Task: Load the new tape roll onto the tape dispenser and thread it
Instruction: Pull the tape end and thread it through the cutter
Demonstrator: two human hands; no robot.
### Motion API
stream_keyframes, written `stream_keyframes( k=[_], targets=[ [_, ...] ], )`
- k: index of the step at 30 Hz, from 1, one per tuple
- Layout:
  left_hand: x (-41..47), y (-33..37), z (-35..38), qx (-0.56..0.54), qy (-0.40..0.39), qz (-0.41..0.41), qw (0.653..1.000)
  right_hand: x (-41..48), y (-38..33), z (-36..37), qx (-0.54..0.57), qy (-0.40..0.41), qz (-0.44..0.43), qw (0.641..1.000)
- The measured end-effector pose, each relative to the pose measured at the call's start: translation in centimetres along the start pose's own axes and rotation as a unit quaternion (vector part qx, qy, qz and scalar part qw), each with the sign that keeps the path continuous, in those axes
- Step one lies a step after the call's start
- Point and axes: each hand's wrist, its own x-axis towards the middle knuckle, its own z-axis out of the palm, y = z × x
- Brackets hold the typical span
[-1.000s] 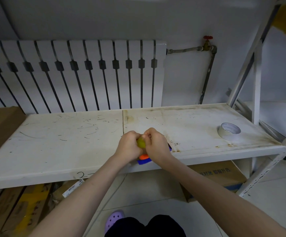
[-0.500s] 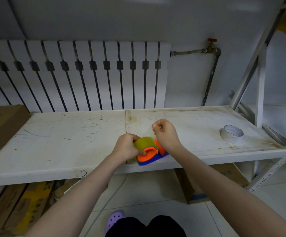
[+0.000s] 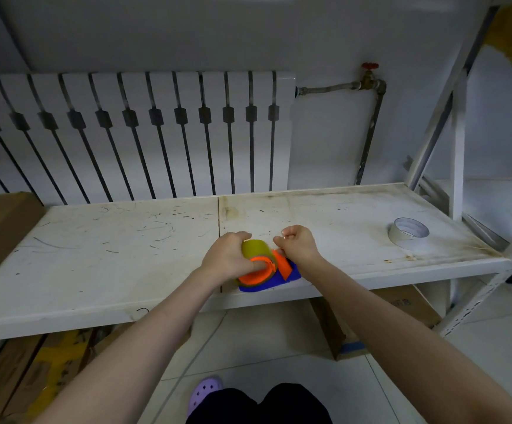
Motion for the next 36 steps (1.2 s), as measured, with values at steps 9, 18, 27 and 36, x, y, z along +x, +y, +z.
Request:
stream_keyframes(
  k=[9, 18, 27, 36],
  targets=[
    [1.1, 1.5, 0.0, -0.033, 0.005, -0.026, 0.999, -1.1, -1.0, 0.1, -0.216, 0.017, -0.217, 0.952],
    [0.4, 2.2, -0.1, -0.022, -0.003, -0.026, 0.999, -4.3, -4.7, 0.8, -0.288, -0.039, -0.366, 0.884],
    [-0.6, 1.7, -0.6, -0.009, -0.005, -0.030, 1.000, -4.5, -6.1, -0.3, -0.194, -0.002, -0.322, 0.927],
    [-1.0, -0.3, -1.2, 0.027, 0.006, -0.015, 0.999, -0.3, -3.1, -3.2, -0.065, 0.079, -0.153, 0.983]
  ],
)
